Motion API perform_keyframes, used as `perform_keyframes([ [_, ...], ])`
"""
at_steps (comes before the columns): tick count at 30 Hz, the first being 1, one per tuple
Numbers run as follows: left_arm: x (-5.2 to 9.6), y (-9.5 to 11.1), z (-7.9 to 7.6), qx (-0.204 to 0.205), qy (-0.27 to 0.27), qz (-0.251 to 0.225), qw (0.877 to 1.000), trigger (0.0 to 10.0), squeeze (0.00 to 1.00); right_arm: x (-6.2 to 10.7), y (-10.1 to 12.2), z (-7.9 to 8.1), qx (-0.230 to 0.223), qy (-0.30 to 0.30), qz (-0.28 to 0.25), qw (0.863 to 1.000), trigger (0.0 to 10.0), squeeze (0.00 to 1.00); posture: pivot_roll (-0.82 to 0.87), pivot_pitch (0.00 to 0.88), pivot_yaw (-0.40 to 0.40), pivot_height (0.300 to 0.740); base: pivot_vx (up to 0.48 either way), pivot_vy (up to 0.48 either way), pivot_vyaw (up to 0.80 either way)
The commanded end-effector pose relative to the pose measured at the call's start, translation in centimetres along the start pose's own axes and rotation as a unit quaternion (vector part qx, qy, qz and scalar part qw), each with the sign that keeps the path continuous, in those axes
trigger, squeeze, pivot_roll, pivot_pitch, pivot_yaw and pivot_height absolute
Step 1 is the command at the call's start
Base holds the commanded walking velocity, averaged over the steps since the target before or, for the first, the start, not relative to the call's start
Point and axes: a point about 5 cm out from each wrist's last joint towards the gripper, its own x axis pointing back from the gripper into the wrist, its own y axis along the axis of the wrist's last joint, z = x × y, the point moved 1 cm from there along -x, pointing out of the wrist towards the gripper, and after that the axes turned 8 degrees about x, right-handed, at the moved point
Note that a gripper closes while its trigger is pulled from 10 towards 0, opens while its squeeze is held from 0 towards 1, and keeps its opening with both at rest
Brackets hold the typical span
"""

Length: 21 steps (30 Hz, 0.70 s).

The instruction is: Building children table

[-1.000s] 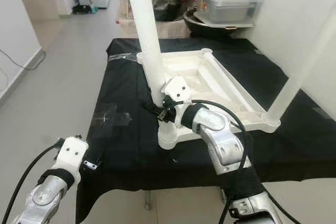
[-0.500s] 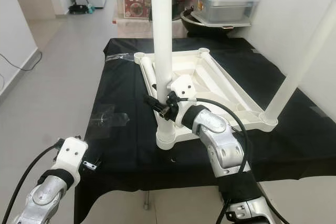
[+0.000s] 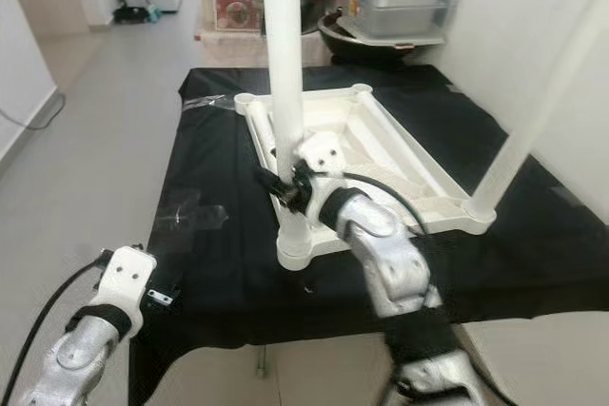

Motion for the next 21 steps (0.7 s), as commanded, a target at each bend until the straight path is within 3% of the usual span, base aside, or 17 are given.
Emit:
perform_keyframes([
  [1, 0.1, -0.2, 0.2, -0.007, 0.004, 0.004, 1.0, 10.0, 0.0, 0.8, -4.8, -3.0, -0.026, -0.136, 0.119, 0.983, 0.0, 0.0, 0.09, 0.0, -0.054, 0.74, 0.0, 0.0, 0.0],
  [2, 0.1, -0.1, 0.2, -0.007, 0.004, 0.003, 1.0, 10.0, 0.0, 0.9, -5.4, -3.2, -0.055, -0.18, 0.133, 0.973, 0.0, 0.0, 0.1, 0.0, -0.054, 0.74, 0.0, 0.0, 0.0],
  [7, 0.3, -0.2, 0.9, -0.013, 0.01, 0.005, 1.0, 10.0, 0.0, 1.3, -5.8, -2.7, -0.108, -0.232, 0.141, 0.956, 0.0, 0.0, 0.1, 0.0, -0.054, 0.74, 0.0, 0.0, 0.0],
  [15, 0.2, -0.4, 0.9, -0.015, 0.014, 0.008, 1.0, 10.0, 0.0, 2.1, -5.6, -1.3, -0.102, -0.247, 0.144, 0.953, 0.0, 0.0, 0.09, 0.0, -0.053, 0.74, 0.0, 0.0, 0.0],
  [19, 0.1, -0.4, 0.9, -0.016, 0.015, 0.008, 1.0, 10.0, 0.0, 1.8, -5.4, -1.3, -0.109, -0.292, 0.155, 0.937, 0.0, 0.0, 0.09, 0.0, -0.05, 0.74, 0.0, 0.0, 0.0],
  [20, 0.1, -0.4, 0.9, -0.017, 0.016, 0.009, 1.0, 10.0, 0.0, 1.7, -5.4, -1.2, -0.116, -0.294, 0.154, 0.936, 8.4, 0.0, 0.09, 0.0, -0.048, 0.74, 0.0, 0.0, 0.0],
  [21, 0.1, -0.4, 0.9, -0.017, 0.016, 0.009, 1.0, 10.0, 0.0, 1.7, -5.4, -1.2, -0.116, -0.294, 0.154, 0.936, 8.4, 0.0, 0.09, 0.0, -0.048, 0.74, 0.0, 0.0, 0.0],
])
